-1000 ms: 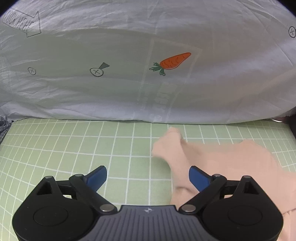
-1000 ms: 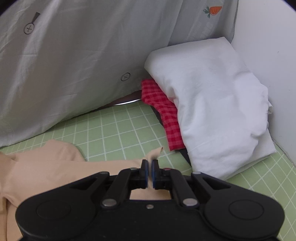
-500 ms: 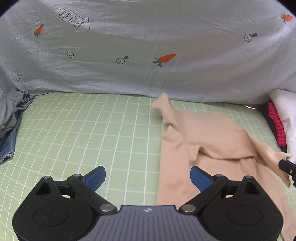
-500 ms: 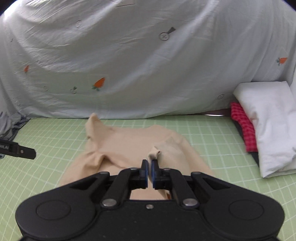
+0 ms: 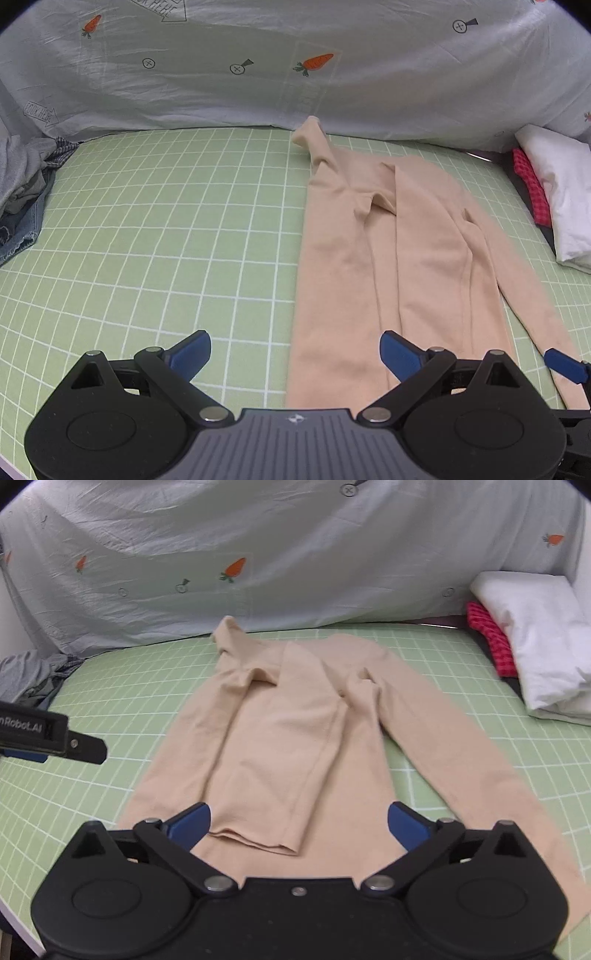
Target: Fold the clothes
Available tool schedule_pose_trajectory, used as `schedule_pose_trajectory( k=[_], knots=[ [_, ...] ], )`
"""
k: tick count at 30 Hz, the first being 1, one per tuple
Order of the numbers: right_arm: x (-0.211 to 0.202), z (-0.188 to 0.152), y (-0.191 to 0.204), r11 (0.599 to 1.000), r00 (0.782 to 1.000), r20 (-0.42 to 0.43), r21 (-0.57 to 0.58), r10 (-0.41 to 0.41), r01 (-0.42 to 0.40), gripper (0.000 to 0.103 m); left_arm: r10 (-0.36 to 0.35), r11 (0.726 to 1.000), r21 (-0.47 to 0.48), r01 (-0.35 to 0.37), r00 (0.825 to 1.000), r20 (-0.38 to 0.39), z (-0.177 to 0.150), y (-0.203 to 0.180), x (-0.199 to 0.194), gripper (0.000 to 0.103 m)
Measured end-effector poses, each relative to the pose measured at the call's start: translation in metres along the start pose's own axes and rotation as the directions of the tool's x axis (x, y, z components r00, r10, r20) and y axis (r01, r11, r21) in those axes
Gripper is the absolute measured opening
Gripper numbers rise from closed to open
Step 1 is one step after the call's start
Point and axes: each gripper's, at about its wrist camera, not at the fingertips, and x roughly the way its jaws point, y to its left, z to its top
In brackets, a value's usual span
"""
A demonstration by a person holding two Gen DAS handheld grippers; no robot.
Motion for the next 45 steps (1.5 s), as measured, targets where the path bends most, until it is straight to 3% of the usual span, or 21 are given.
schedule_pose_trajectory(
  k=[4,13,15,17,22,26,34,36,37,45],
  knots=[
    [-0.005,-0.012,-0.034,0.993,0.993,-0.047,0.051,-0.108,0.110,0.103,-0.010,1.000,0.021,0.010,1.000,-0.019,-0.009,-0.021,0.007,0.097],
    [-0.012,-0.036,-0.102,0.972,0.970,-0.179,0.135,-0.166,0.191,0.103,0.009,0.991,0.135,-0.005,1.000,-0.030,-0.015,-0.076,0.034,0.093],
    [-0.011,-0.041,-0.113,0.970,0.964,-0.200,0.138,-0.173,0.202,0.103,0.007,0.989,0.150,-0.002,1.000,-0.029,-0.016,-0.086,0.041,0.074],
    [-0.010,-0.044,-0.123,0.966,0.960,-0.211,0.139,-0.186,0.218,0.103,-0.004,0.989,0.147,0.010,0.999,-0.042,-0.016,-0.095,0.050,0.063],
    [-0.008,-0.043,-0.140,0.961,0.955,-0.215,0.141,-0.203,0.237,0.103,-0.004,0.988,0.152,0.015,0.998,-0.070,-0.015,-0.111,0.067,0.057],
    [-0.003,-0.039,-0.145,0.961,0.955,-0.215,0.142,-0.203,0.236,0.103,-0.010,0.988,0.151,0.024,0.996,-0.088,-0.013,-0.114,0.075,0.029],
    [-0.004,-0.037,-0.141,0.964,0.957,-0.203,0.129,-0.205,0.234,0.103,-0.037,0.990,0.132,0.054,0.991,-0.126,-0.016,-0.114,0.085,0.027],
    [-0.005,-0.037,-0.138,0.964,0.957,-0.203,0.128,-0.205,0.233,0.103,-0.042,0.992,0.114,0.057,0.991,-0.127,-0.017,-0.111,0.083,0.008],
    [-0.006,-0.037,-0.136,0.964,0.957,-0.203,0.127,-0.206,0.234,0.103,-0.049,0.993,0.104,0.062,0.991,-0.126,-0.017,-0.110,0.082,0.005],
    [-0.014,-0.034,-0.119,0.964,0.959,-0.185,0.116,-0.215,0.239,0.103,-0.111,0.994,0.016,0.113,0.990,-0.085,-0.015,-0.091,0.055,0.002]
  ],
)
